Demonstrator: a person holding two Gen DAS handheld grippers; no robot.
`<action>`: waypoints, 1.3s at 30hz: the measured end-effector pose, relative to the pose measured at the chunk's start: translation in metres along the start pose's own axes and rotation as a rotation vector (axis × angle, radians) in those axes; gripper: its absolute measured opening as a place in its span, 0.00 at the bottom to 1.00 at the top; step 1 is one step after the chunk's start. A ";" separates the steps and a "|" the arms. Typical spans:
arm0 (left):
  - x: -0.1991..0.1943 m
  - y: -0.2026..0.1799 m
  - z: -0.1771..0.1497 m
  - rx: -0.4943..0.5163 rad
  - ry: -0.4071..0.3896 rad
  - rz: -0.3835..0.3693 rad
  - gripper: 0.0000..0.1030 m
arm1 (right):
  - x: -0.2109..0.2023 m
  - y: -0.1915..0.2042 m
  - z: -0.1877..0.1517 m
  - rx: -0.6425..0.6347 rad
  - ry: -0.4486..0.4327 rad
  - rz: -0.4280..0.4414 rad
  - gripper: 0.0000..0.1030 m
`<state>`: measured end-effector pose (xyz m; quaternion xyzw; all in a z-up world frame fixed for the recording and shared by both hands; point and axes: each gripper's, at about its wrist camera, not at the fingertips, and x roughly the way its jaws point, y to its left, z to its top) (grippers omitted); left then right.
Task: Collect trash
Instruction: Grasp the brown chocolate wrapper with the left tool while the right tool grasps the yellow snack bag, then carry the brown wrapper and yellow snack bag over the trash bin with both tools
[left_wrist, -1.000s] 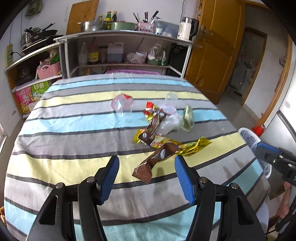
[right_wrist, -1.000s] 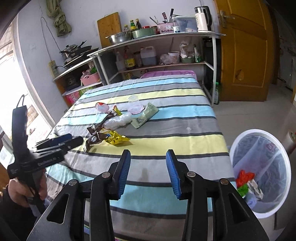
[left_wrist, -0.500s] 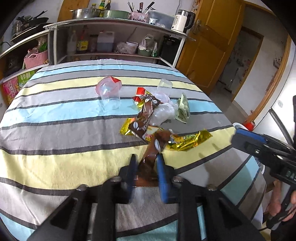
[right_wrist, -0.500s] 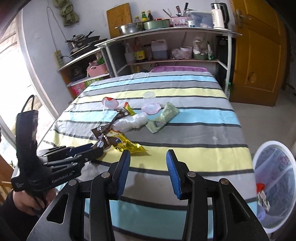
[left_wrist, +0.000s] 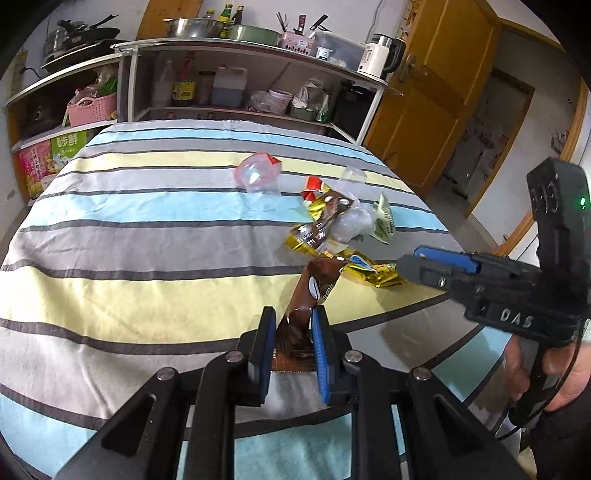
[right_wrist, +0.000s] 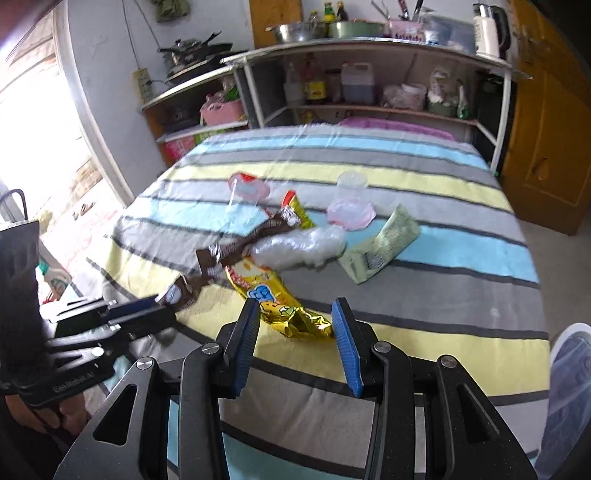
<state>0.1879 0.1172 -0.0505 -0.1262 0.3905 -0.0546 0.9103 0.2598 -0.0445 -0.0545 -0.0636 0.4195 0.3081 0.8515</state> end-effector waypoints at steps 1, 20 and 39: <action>0.000 0.002 0.000 -0.004 0.000 0.002 0.20 | 0.003 0.001 -0.001 -0.004 0.019 -0.002 0.40; -0.021 -0.002 0.007 -0.007 -0.044 0.034 0.20 | -0.029 0.011 -0.018 -0.003 -0.005 0.069 0.15; -0.037 -0.087 0.029 0.123 -0.107 -0.045 0.20 | -0.116 -0.029 -0.046 0.134 -0.153 -0.044 0.15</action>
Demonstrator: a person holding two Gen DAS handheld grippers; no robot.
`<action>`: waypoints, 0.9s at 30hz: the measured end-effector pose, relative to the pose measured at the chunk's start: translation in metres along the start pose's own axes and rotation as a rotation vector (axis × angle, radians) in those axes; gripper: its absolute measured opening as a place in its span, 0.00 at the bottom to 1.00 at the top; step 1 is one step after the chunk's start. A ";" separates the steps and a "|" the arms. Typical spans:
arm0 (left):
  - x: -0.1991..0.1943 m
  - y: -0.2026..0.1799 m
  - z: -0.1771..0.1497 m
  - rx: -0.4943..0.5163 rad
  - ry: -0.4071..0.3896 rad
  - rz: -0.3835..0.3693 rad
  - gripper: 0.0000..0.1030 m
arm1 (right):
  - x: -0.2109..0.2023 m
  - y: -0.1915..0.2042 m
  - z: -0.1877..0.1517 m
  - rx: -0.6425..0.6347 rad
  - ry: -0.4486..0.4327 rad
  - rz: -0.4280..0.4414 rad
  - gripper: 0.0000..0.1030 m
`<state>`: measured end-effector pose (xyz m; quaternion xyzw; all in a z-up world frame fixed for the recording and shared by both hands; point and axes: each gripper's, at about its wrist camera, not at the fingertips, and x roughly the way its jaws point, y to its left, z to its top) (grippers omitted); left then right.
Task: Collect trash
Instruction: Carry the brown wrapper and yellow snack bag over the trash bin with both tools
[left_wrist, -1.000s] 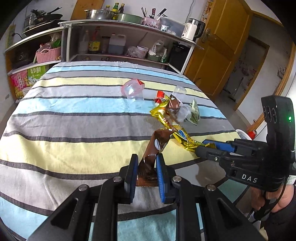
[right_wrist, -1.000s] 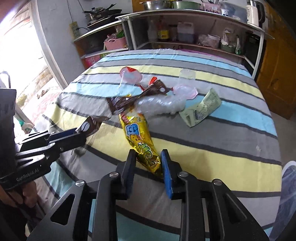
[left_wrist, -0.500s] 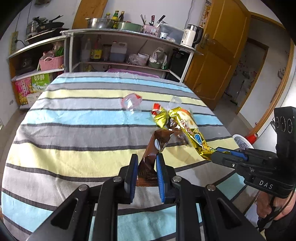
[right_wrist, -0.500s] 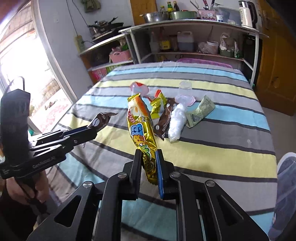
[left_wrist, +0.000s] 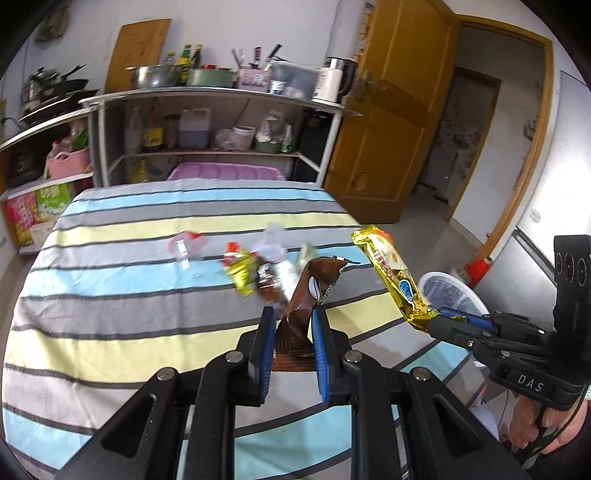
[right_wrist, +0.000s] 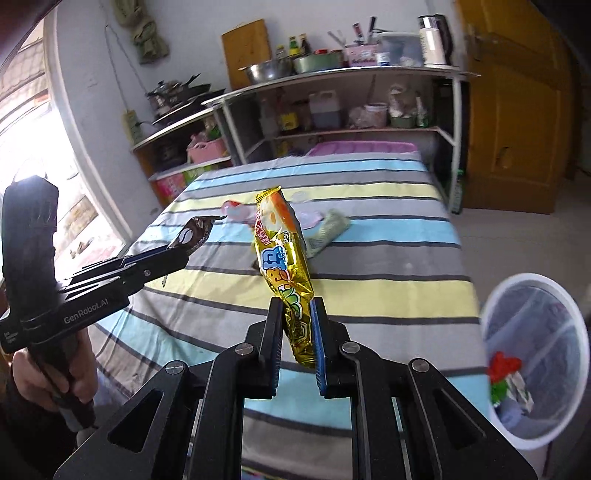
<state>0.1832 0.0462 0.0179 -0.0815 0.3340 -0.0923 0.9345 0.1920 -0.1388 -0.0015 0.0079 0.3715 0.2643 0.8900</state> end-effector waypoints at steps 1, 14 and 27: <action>0.001 -0.006 0.002 0.009 0.000 -0.008 0.20 | -0.004 -0.004 -0.001 0.010 -0.006 -0.010 0.15; 0.031 -0.077 0.021 0.111 0.013 -0.111 0.20 | -0.048 -0.068 -0.017 0.132 -0.055 -0.132 0.15; 0.068 -0.136 0.028 0.190 0.052 -0.208 0.20 | -0.075 -0.123 -0.034 0.247 -0.079 -0.257 0.15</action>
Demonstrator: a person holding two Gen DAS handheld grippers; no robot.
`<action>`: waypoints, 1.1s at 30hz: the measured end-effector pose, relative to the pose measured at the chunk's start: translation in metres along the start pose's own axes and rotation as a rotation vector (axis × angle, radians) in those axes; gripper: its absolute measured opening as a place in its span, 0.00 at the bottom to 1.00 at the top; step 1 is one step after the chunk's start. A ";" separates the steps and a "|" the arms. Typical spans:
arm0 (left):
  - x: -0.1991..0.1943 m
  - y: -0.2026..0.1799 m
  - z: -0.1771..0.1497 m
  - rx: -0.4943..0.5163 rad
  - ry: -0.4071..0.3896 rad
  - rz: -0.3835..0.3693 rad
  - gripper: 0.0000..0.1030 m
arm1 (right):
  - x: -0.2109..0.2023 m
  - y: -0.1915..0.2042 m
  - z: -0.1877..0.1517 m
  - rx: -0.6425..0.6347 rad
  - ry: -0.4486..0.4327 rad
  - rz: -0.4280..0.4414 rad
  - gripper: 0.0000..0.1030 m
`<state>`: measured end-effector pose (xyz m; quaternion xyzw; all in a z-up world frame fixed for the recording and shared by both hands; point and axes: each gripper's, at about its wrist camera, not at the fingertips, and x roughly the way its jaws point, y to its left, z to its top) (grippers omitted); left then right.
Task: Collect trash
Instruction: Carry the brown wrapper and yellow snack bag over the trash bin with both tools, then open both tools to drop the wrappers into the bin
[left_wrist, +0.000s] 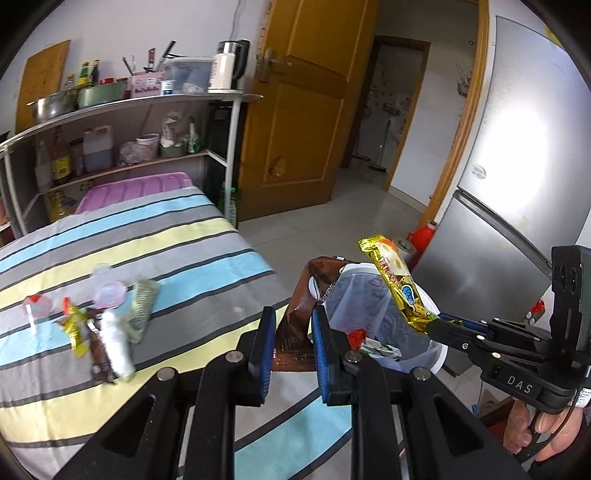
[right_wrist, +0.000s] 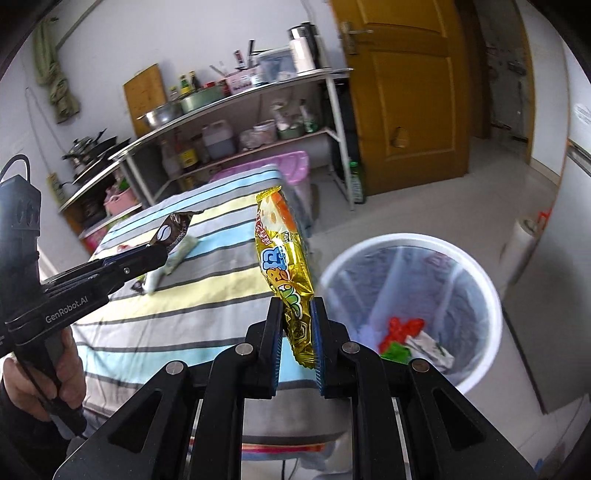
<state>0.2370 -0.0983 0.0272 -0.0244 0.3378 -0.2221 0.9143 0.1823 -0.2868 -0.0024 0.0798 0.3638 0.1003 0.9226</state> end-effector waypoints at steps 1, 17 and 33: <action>0.005 -0.004 0.001 0.005 0.006 -0.006 0.20 | 0.000 -0.005 -0.001 0.008 0.000 -0.007 0.15; 0.082 -0.049 0.005 0.061 0.126 -0.090 0.20 | 0.011 -0.075 -0.007 0.135 0.038 -0.122 0.15; 0.110 -0.067 0.006 0.048 0.168 -0.104 0.46 | 0.018 -0.102 -0.013 0.179 0.046 -0.153 0.32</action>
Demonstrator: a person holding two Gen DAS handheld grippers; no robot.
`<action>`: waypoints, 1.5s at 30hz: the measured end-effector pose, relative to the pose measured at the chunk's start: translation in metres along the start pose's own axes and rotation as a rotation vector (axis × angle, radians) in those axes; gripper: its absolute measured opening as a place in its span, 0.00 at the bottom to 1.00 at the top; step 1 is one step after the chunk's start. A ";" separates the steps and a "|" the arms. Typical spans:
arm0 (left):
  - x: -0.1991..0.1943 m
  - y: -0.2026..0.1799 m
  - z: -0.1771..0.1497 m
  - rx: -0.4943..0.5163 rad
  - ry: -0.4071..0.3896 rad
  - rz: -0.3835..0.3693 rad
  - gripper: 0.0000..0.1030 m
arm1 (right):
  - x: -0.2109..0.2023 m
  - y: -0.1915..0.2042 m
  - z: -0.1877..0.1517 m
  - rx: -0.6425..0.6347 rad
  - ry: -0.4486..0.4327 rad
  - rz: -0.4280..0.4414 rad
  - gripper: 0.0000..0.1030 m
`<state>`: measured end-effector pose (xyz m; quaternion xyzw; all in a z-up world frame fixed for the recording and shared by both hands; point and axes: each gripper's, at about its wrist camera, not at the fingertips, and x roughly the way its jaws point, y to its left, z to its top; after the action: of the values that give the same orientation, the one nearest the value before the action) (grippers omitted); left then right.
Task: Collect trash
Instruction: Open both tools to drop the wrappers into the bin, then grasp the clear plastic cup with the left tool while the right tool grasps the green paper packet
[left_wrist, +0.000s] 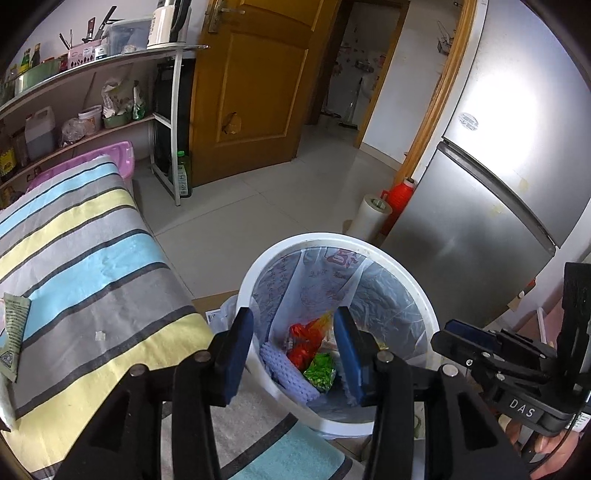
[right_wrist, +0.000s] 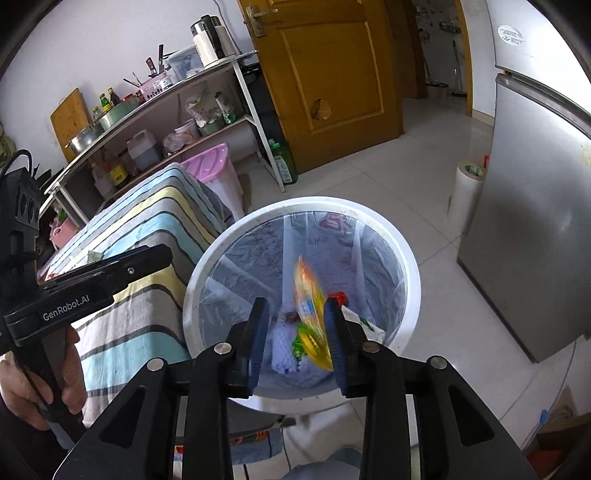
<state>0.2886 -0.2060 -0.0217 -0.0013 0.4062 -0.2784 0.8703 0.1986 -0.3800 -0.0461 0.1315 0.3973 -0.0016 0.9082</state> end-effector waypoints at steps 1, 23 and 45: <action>-0.002 0.001 0.000 -0.007 -0.002 -0.002 0.46 | -0.001 0.001 0.000 -0.001 -0.003 0.000 0.32; -0.112 0.067 -0.030 -0.104 -0.172 0.139 0.46 | -0.036 0.091 -0.002 -0.139 -0.068 0.113 0.32; -0.181 0.177 -0.078 -0.285 -0.220 0.337 0.46 | 0.001 0.201 -0.002 -0.264 -0.011 0.233 0.33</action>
<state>0.2258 0.0491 0.0133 -0.0865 0.3386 -0.0673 0.9345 0.2194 -0.1850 -0.0004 0.0561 0.3713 0.1552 0.9137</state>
